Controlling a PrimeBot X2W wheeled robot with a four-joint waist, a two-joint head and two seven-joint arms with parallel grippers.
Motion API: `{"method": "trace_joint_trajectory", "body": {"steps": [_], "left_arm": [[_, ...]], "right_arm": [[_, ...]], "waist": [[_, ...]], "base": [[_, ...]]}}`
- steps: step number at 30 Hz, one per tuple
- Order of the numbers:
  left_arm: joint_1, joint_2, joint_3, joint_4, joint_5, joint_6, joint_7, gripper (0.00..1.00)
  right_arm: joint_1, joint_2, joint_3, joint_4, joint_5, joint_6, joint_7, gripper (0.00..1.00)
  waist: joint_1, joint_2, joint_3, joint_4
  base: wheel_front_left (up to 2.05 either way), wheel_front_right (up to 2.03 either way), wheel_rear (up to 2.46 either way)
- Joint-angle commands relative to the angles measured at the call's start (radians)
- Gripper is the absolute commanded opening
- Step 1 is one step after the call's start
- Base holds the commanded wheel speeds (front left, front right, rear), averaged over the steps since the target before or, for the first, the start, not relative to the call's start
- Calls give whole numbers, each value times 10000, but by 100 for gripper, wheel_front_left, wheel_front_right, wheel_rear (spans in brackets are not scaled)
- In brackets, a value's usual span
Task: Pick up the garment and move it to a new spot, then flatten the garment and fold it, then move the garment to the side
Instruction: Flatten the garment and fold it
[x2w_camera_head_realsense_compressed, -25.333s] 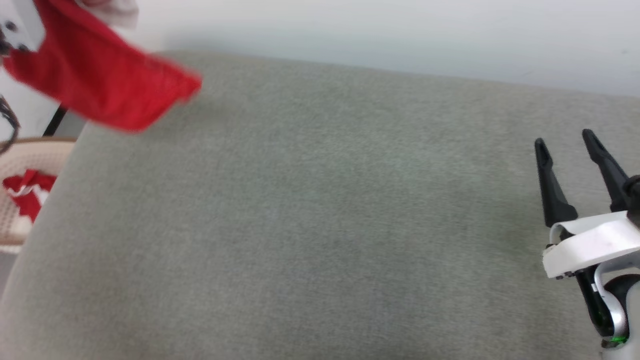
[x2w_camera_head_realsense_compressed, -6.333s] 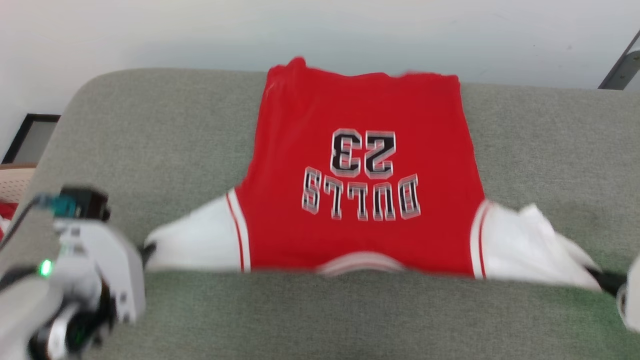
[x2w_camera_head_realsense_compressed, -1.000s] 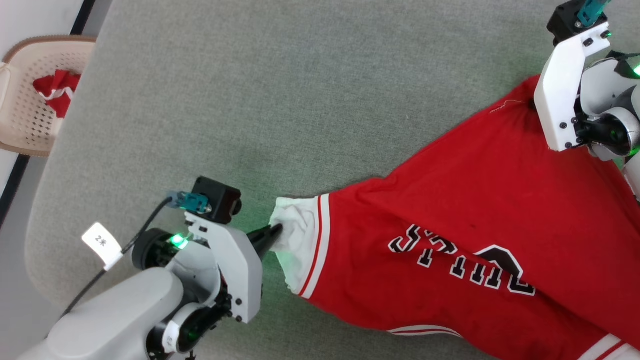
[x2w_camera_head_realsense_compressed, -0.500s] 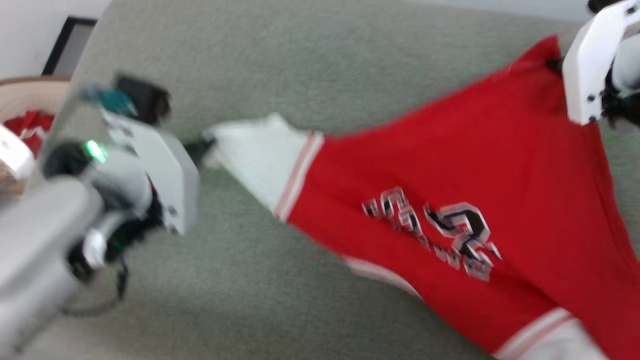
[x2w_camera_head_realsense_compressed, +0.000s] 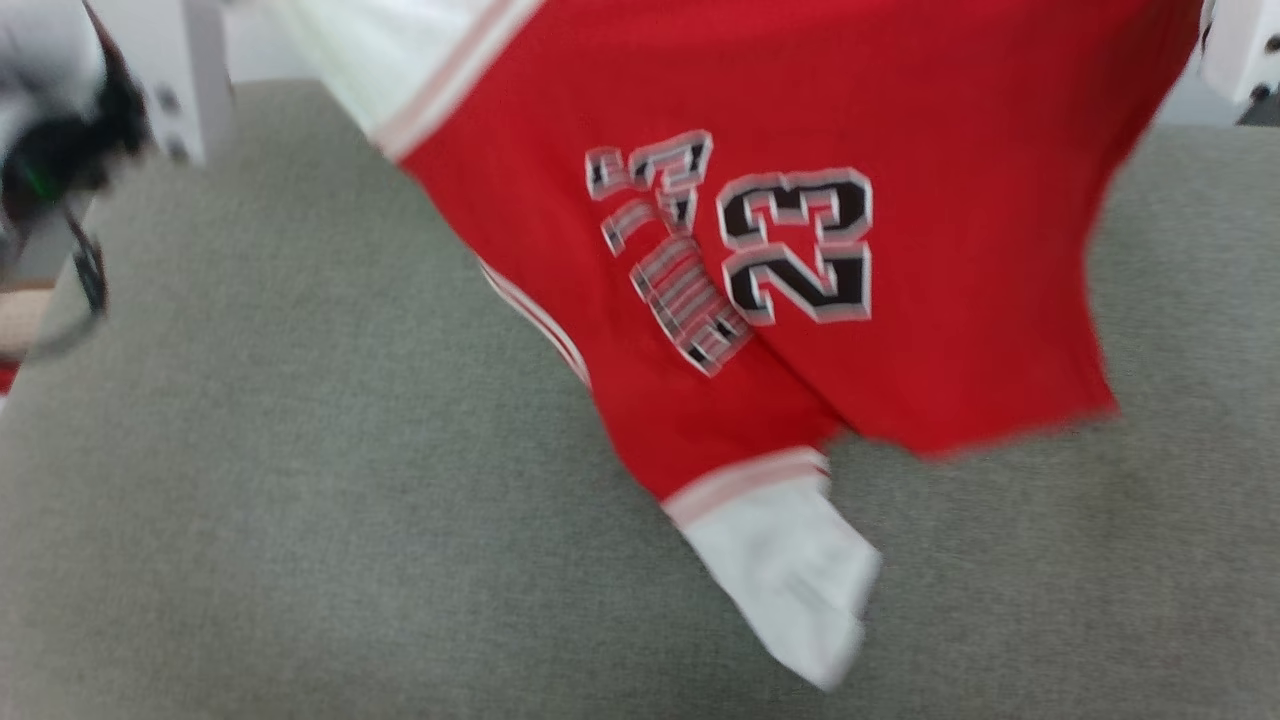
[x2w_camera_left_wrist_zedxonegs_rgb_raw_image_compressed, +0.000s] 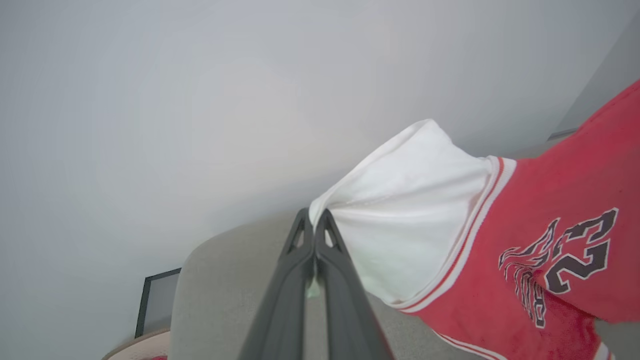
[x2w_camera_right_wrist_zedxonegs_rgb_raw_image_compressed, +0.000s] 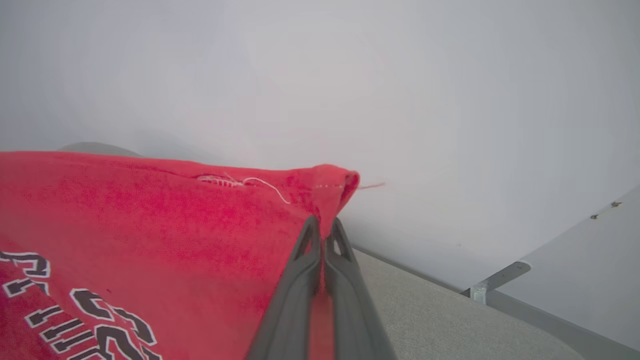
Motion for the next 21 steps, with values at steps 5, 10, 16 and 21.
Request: {"method": "trace_joint_trajectory", "body": {"steps": [5,10,16,21], "left_arm": [[-1466,-611,120,1465,560,-531,-263,0],[-2570,-1354,136,3000,773,-1150,-529,0],[-3506,-2008,70,4424,1135,-1637,-1133,0],[-4225,-2549,132,5427,1463,-1817,-2041,0]], "right_arm": [[-330,424,-751,81,-725,-17,-281,0],[-584,966,-1414,297,-1376,-19,-676,0],[-1036,1537,-2065,733,-2177,-17,-1395,0],[-1688,1930,-2426,1350,-3003,-17,-2162,0]], "waist": [[0,0,-368,-331],[0,0,-524,-417],[0,0,-364,-513],[0,0,356,-651]], "base": [[0,0,0],[0,0,0],[0,0,0],[0,0,0]]}}
